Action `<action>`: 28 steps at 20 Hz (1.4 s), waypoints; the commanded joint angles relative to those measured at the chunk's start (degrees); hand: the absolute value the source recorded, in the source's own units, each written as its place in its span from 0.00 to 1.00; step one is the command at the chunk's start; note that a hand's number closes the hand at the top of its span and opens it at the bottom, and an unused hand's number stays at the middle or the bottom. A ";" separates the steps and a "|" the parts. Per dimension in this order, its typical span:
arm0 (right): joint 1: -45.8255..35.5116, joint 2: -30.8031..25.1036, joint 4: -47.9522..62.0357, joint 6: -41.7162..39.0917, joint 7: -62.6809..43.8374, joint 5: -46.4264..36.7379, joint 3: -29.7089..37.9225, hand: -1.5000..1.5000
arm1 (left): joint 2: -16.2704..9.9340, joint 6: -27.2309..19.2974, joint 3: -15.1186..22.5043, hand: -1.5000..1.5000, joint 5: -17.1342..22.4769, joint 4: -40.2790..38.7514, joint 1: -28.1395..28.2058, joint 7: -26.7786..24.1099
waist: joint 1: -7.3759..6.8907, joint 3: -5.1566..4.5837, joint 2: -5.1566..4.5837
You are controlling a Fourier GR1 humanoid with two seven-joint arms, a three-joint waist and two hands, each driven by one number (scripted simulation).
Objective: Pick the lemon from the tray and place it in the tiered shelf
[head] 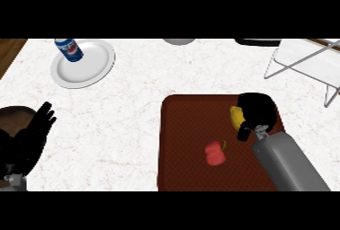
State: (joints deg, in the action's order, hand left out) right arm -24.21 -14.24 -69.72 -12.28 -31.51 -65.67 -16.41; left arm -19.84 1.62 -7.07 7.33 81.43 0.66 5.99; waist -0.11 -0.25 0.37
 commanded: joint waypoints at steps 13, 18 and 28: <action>-0.99 -8.61 -15.14 -1.82 6.97 14.35 20.11 1.00 | 1.41 0.35 -2.12 0.50 -1.47 -3.83 -1.28 -2.05 | 0.69 0.22 -0.22; -3.64 -7.20 -26.14 -9.73 -1.15 23.34 27.39 1.00 | 0.53 0.52 -2.12 0.50 -1.24 2.26 1.85 1.01 | 0.72 0.24 0.08; -8.59 -9.43 -49.01 -20.04 -18.97 36.61 38.14 1.00 | 1.95 1.13 -1.71 0.50 -1.41 1.07 0.45 1.33 | 1.02 0.19 0.10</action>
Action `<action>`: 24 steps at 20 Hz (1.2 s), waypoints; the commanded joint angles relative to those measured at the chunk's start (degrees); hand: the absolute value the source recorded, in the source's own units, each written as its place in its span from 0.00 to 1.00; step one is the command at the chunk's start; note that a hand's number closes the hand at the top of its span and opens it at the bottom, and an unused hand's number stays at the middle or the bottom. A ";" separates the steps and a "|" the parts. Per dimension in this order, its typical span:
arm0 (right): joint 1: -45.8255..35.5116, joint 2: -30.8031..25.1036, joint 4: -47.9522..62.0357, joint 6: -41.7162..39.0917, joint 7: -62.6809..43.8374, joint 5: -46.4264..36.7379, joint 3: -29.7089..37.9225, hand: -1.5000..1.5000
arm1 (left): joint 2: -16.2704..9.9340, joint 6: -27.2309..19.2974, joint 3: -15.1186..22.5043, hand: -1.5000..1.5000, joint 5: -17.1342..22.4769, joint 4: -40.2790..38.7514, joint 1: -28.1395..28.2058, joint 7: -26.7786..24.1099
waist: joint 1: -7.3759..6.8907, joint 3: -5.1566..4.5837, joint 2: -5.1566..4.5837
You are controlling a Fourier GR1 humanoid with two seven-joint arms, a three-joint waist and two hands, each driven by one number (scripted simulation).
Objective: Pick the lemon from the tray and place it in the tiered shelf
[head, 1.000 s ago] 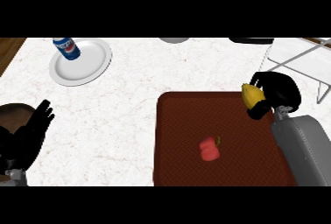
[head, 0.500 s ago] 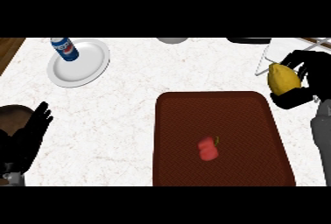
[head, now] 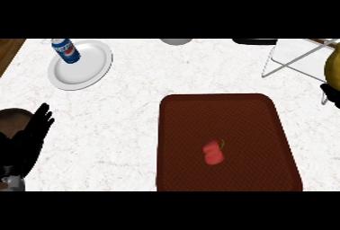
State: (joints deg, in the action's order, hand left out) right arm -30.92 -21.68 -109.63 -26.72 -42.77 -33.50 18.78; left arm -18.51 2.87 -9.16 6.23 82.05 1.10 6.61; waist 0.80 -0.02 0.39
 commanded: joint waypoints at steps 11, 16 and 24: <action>-15.06 -16.34 3.29 -4.85 -9.07 -0.28 3.01 1.00 | 1.83 -0.86 1.08 0.50 -2.45 1.64 -0.82 1.58 | -1.32 -0.03 -0.33; -21.74 -21.03 11.94 -5.65 -7.70 0.69 2.73 1.00 | 1.05 0.12 -0.36 0.50 -1.68 -0.22 -3.44 3.04 | -1.20 -0.03 -0.38; -22.81 -22.32 29.48 5.33 3.08 -8.39 -2.31 1.00 | 0.45 2.67 -1.33 0.50 -1.27 -2.23 -3.58 0.74 | -1.89 0.00 -0.70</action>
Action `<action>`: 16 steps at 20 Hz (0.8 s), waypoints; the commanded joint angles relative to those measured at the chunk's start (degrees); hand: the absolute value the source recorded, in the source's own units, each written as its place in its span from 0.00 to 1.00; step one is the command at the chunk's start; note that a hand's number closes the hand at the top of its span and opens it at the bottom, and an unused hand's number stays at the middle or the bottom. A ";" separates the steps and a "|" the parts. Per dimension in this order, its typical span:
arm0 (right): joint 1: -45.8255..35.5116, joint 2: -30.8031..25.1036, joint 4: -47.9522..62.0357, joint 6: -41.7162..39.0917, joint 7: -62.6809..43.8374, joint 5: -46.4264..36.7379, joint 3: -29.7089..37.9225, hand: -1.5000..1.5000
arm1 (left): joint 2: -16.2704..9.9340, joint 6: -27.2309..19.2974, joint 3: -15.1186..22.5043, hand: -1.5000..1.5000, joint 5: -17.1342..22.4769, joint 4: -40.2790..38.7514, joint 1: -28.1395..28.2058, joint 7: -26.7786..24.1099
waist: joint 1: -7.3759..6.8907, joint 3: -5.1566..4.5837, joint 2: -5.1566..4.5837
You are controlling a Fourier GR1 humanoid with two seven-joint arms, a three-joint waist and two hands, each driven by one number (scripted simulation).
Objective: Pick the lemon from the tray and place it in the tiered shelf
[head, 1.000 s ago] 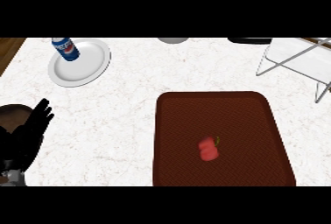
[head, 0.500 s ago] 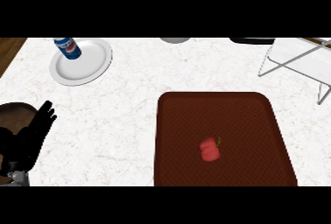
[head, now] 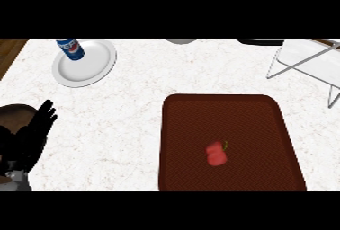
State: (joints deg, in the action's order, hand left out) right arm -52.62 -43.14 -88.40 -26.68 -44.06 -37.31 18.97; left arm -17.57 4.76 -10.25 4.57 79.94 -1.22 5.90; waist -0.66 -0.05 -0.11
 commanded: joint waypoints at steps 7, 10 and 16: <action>-1.90 -4.06 19.63 9.91 12.14 -7.81 -2.93 1.00 | 0.59 0.80 -0.60 0.50 -0.48 2.29 2.94 -1.10 | -0.20 0.04 -0.06; -4.55 -2.95 26.03 14.75 14.04 -9.18 -2.82 1.00 | 1.03 0.67 0.08 0.50 -1.46 0.14 0.84 -1.26 | -0.23 0.03 -0.14; -4.13 -1.73 38.38 24.18 21.08 -10.09 -0.69 1.00 | 0.56 1.49 -0.76 0.50 -0.96 2.55 2.89 -1.44 | -0.79 0.08 -0.27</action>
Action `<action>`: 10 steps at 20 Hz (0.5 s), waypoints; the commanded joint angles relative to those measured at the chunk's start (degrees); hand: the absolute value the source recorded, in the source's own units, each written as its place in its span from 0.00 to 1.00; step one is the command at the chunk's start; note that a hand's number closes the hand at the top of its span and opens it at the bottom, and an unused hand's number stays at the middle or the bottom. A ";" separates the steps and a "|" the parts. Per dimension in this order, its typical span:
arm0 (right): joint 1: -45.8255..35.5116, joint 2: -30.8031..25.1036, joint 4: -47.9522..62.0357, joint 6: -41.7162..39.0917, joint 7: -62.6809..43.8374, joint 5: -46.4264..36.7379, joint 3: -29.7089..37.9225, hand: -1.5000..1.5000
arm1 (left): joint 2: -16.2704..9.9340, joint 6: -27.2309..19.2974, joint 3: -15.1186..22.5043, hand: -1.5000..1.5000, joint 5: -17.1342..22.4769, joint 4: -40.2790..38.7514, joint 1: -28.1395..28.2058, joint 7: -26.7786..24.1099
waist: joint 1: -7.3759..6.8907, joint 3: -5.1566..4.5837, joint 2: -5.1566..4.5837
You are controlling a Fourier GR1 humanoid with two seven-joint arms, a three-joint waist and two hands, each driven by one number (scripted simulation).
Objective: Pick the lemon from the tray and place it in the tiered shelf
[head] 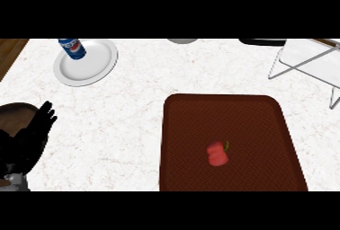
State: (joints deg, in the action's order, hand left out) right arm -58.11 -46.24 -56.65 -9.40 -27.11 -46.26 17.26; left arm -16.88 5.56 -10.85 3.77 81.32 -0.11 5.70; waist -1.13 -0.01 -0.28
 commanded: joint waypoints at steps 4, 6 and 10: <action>-3.70 -3.13 14.63 2.85 6.42 -1.57 0.80 1.00 | -0.03 1.57 -0.33 0.50 -0.25 -1.19 1.33 -2.05 | -0.31 0.01 -0.09; -2.98 -2.97 16.86 10.00 3.48 -1.16 5.08 1.00 | 0.75 0.12 0.28 0.50 -0.61 0.04 -0.17 -0.02 | -0.43 0.05 -0.24; -1.97 -3.66 23.25 10.42 9.61 -3.36 2.40 0.00 | 0.84 0.15 0.58 0.50 -1.49 -0.31 -0.09 -0.74 | -0.55 0.05 -0.34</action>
State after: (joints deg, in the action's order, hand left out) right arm -61.20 -49.36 -39.87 -1.47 -21.50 -47.80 20.45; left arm -16.29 5.89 -10.72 3.20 81.17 -0.49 5.55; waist -1.37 -0.37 0.06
